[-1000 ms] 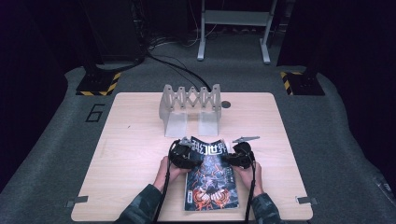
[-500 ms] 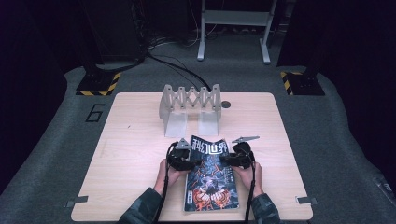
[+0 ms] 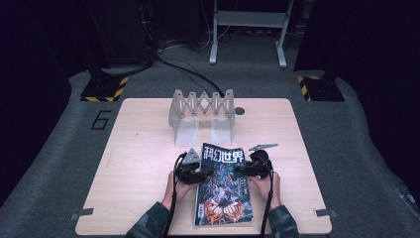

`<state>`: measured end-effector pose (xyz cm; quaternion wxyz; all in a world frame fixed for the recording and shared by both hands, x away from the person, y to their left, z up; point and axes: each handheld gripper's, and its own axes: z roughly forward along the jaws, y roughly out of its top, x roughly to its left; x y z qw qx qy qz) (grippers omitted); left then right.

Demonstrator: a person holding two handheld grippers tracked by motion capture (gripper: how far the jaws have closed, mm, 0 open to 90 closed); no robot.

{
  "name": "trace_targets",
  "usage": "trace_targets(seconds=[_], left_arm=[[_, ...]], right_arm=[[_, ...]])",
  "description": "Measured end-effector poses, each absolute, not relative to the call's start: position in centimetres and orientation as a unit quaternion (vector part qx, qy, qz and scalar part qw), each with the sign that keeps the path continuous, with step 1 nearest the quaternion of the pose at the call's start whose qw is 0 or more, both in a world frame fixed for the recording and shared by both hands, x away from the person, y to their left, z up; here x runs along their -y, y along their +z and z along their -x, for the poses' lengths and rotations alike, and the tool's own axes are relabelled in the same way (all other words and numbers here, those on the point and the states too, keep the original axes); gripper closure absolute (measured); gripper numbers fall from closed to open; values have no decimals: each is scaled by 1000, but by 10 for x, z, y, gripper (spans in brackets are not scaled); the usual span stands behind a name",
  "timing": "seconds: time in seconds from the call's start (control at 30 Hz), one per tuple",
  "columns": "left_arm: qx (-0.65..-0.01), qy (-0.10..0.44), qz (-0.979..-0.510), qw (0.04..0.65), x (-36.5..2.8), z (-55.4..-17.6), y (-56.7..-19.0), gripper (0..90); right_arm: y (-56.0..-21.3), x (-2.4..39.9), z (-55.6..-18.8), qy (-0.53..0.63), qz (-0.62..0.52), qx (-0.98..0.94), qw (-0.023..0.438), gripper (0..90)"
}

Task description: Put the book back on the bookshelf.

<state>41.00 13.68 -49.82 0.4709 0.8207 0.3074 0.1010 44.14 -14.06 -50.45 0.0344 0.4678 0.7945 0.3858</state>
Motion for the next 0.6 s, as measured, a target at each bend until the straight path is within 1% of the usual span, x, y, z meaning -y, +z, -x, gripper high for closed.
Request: trace_targets(seconds=[0.07, 0.13, 0.23, 0.53, 0.6], left_arm=[[-305, 103, -820, 473, -137, -409, -497, 658], [-300, 108, -821, 474, -138, -408, -496, 659], [-300, 110, -818, 478, -138, -407, -495, 662], [-286, 110, -819, 485, -139, -403, -491, 670], [-283, 113, -817, 490, -139, -403, -491, 672]], right_arm=[[-505, 143, -443, 382, -466, -797, 41, 464], [-505, 144, -444, 378, -472, -796, 37, 450], [-507, 146, -449, 389, -461, -797, 19, 423], [-508, 148, -461, 393, -464, -794, 5, 369], [-509, 146, -463, 397, -463, -792, -8, 353]])
